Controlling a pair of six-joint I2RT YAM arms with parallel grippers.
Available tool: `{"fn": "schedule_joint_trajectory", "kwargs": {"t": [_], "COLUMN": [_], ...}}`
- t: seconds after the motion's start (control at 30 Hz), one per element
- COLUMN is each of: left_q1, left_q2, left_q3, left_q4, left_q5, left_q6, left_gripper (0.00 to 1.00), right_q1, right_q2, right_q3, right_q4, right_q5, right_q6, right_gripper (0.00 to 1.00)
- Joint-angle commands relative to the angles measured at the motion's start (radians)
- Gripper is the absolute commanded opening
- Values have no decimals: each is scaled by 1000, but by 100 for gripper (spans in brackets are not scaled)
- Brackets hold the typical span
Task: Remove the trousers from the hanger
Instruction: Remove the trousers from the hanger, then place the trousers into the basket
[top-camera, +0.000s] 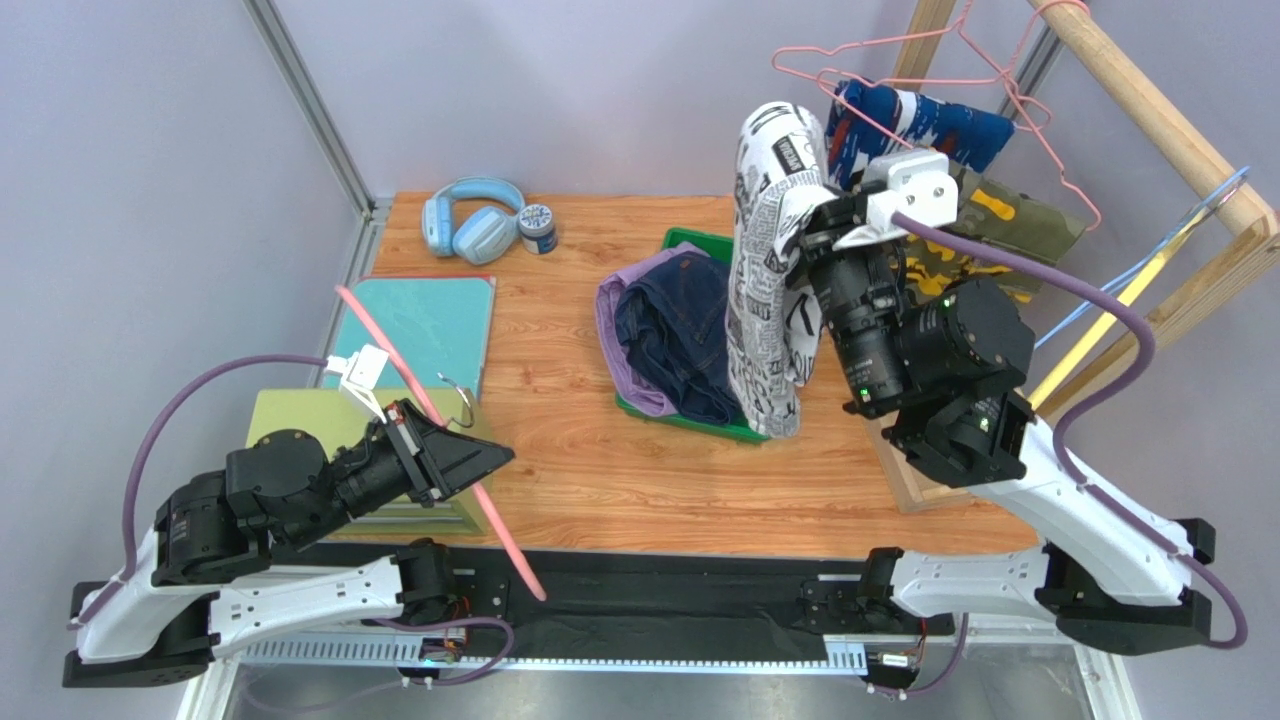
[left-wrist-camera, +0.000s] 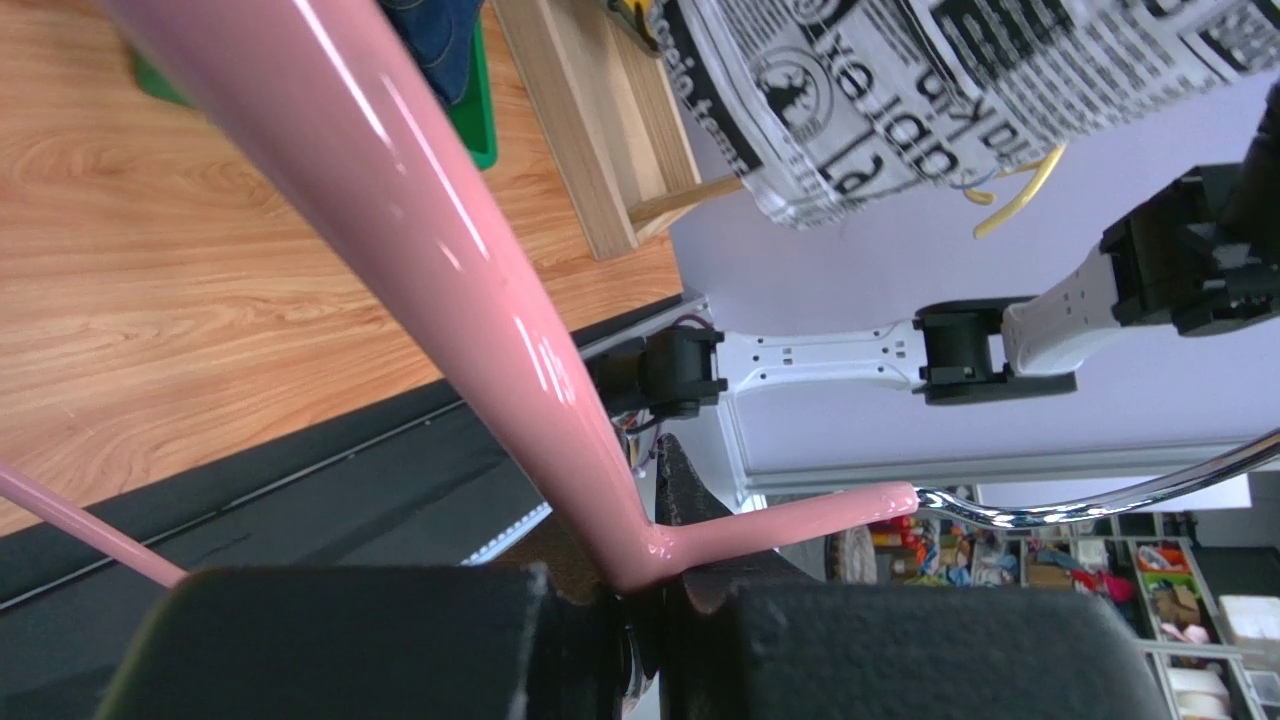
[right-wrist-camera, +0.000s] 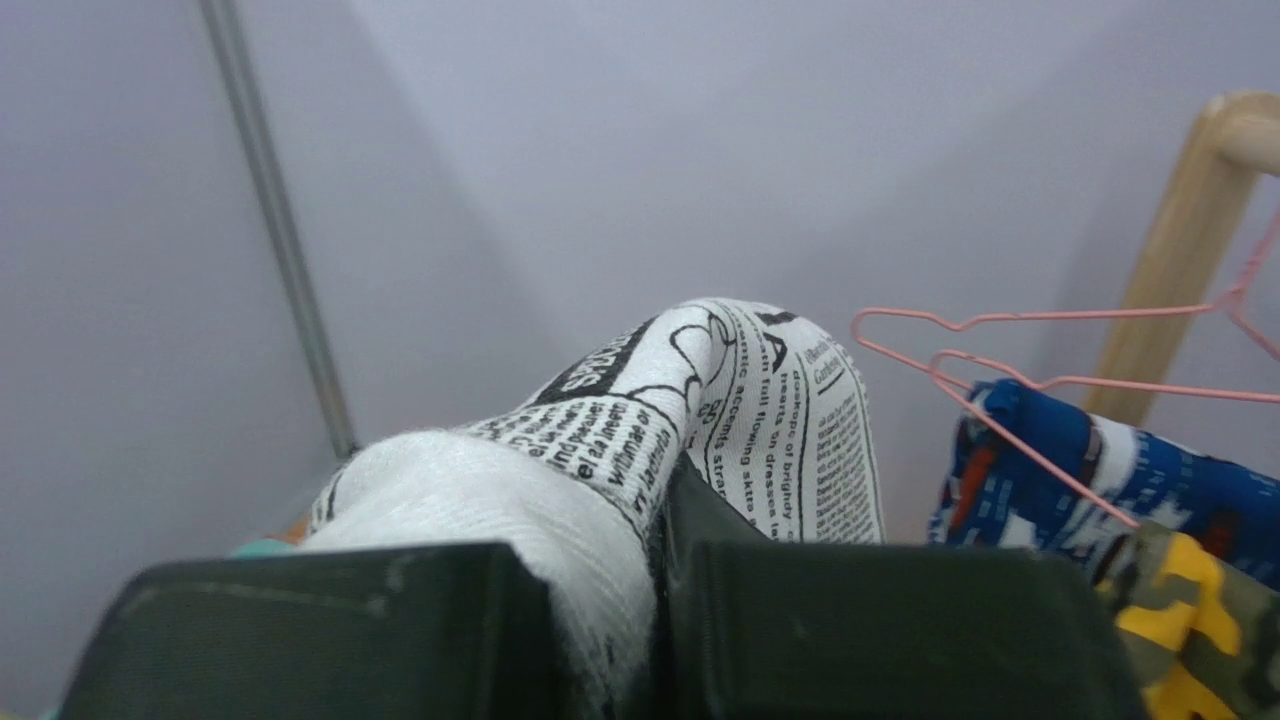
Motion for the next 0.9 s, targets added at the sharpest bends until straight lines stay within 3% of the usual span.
{"fn": "schedule_joint_trajectory", "kwargs": {"t": [0.0, 0.23, 0.5, 0.73, 0.87], "left_q1": [1, 1, 1, 1, 1], "left_q2": [-1, 15, 44, 52, 47], "left_q3": [17, 31, 54, 64, 72], "left_q4": [20, 26, 39, 43, 28], "left_q5": [-3, 19, 46, 57, 60], "left_q6": [30, 47, 71, 90, 88], "left_gripper": [0, 0, 0, 0, 0], "right_q1": [-136, -385, -454, -442, -413], "right_q2": [-17, -57, -3, 316, 584], "right_q3": [-7, -119, -248, -220, -94], "right_q4": [7, -50, 30, 7, -167], "right_q5": [-21, -61, -104, -121, -29], "right_q6": [8, 50, -47, 6, 56], "right_gripper": [0, 0, 0, 0, 3]}}
